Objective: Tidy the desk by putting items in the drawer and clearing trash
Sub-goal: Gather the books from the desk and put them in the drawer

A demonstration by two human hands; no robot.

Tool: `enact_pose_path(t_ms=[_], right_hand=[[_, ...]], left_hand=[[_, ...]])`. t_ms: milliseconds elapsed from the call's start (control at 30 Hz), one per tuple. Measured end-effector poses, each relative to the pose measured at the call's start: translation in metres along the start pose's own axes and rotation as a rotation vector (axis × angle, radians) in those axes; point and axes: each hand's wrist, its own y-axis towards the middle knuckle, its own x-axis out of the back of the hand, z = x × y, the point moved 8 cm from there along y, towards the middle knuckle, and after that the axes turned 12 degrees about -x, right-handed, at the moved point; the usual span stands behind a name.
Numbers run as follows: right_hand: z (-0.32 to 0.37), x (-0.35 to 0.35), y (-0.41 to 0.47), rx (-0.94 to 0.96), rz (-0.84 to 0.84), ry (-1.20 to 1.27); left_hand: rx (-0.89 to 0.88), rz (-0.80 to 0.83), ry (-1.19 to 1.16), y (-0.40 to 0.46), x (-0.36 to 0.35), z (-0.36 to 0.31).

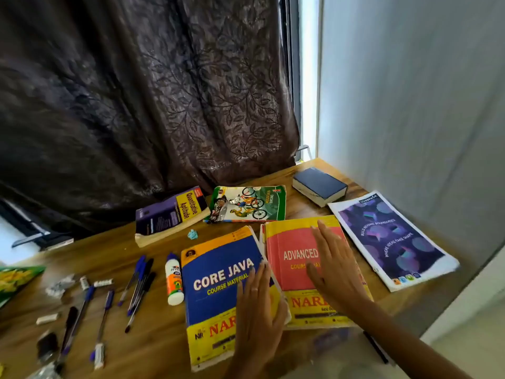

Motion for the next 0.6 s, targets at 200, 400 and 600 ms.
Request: enact_pose_path(t_ms=[200,400,600], right_hand=[[0.0,-0.034,-0.01,-0.046,0.027,-0.002],[-0.007,-0.055,-0.016,-0.091,0.064,-0.068],[-0.014,-0.089,-0.011,-0.075,0.233,-0.172]], left_hand=[[0.048,0.086,-0.035,-0.004,-0.016,0.035],[-0.019,0.155,-0.018,-0.011,-0.032,0.045],[-0.081,0.232,0.08,-0.017,-0.032,0.044]])
